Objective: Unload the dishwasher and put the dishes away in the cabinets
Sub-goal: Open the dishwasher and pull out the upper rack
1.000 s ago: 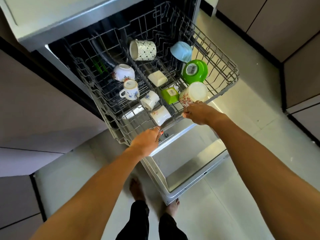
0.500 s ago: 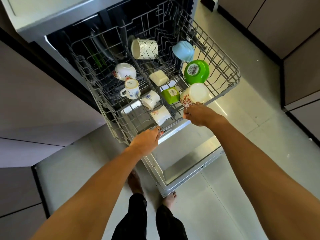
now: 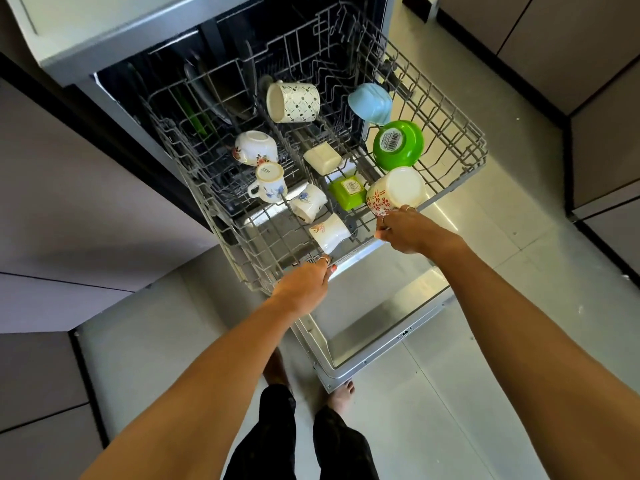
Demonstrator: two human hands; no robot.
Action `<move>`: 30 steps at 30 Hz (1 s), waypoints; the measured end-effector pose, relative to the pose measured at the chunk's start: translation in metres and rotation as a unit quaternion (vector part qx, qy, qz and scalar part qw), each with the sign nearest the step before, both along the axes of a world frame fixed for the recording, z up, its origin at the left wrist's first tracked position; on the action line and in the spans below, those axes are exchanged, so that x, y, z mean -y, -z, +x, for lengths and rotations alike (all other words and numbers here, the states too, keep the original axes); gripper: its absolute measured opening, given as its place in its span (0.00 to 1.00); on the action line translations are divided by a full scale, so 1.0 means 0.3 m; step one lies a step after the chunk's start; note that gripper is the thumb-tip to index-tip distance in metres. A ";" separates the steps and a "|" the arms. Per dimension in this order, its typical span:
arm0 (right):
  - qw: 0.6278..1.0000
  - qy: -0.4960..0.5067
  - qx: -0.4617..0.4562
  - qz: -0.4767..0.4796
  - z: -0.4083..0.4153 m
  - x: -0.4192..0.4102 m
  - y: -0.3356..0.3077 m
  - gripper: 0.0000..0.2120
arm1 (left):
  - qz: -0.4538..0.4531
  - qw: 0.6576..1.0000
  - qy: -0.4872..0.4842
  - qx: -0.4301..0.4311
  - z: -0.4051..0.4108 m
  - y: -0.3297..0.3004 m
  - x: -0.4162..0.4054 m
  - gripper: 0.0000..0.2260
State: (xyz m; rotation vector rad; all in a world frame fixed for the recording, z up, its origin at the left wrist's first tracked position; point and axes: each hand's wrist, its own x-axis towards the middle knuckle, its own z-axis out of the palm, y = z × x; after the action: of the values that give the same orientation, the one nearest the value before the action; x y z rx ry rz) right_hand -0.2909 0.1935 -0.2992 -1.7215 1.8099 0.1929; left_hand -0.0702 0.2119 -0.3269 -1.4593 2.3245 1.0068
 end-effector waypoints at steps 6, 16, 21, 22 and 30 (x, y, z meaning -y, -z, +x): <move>1.000 0.009 0.005 0.000 -0.015 -0.013 0.002 0.12 | 0.027 1.000 -0.006 -0.012 -0.016 0.017 -0.012 0.17; 0.977 0.166 0.105 -0.086 0.036 -0.063 0.001 0.12 | 0.058 0.993 0.048 0.088 -0.017 -0.073 0.030 0.20; 0.990 0.111 0.036 -0.079 0.094 -0.048 -0.065 0.19 | 0.059 0.990 0.063 0.116 -0.027 -0.208 0.095 0.18; 0.993 0.087 0.021 -0.083 0.105 -0.040 -0.080 0.20 | 0.049 0.989 0.067 0.120 -0.027 -0.234 0.107 0.17; 0.996 -0.014 -0.030 -0.087 0.193 0.023 -0.270 0.24 | -0.081 0.978 0.109 0.156 0.054 -0.427 0.156 0.19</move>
State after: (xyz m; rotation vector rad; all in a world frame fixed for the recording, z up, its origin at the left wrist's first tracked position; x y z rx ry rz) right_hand -0.2331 0.1865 -0.2183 -1.8797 1.8958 0.1007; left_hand -0.0540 0.1649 -0.1989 -1.2720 2.3093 0.5012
